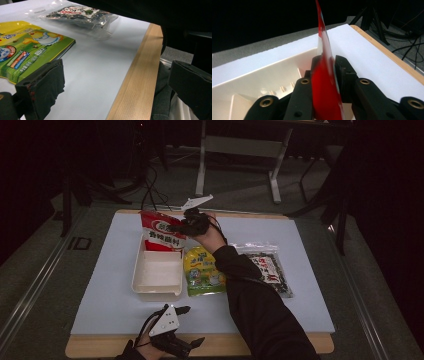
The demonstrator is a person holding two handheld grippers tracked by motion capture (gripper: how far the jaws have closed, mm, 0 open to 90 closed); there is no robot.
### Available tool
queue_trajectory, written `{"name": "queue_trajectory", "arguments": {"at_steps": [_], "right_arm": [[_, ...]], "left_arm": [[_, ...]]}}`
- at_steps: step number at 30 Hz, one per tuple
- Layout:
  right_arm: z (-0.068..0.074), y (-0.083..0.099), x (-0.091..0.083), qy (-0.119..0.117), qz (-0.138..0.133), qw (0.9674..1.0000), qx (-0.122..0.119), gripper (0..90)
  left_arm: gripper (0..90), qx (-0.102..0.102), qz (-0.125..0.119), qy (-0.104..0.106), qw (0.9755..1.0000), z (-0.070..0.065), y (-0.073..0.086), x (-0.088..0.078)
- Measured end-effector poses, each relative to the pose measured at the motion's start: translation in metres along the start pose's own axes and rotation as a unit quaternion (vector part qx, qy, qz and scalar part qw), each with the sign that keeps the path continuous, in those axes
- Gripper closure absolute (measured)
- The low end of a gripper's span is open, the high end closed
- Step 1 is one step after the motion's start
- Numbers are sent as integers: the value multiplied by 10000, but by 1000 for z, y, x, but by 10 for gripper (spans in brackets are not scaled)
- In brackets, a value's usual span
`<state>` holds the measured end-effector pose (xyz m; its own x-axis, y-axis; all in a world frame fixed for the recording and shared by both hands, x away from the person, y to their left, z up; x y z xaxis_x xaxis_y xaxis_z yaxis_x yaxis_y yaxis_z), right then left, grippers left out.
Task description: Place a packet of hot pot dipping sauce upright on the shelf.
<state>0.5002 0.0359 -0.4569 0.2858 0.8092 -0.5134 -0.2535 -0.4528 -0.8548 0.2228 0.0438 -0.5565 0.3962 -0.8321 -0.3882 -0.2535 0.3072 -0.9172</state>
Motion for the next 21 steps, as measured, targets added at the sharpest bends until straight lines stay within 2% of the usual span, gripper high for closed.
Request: {"name": "queue_trajectory", "arguments": {"at_steps": [2,8,13,21], "right_arm": [[0,1,-5,-22,-18,10000,38,744],[1,7,-17,84,71,9999,-50,700],[-1,9,-29,161,80,9998,-40,691],[-1,25,-49,220,192,9996,7,626]], "left_arm": [[21,11,2,-11,10000,0,0,1],[21,43,38,-13,10000,0,1,3],[22,44,41,-19,10000,0,1,4],[22,68,54,7,10000,1,0,8]]}}
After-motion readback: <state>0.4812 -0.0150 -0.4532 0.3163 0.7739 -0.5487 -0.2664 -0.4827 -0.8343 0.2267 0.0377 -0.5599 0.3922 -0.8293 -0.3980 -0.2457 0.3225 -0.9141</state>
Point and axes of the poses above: each handheld gripper's, and its own axes: x roughly forward along the jaws, y roughly out of its underside, z roughly to its left, the point moved 6 cm from there along x, roughly forward along the jaws, and after that the axes turned 2 degrees about y, right-handed, at the moved point
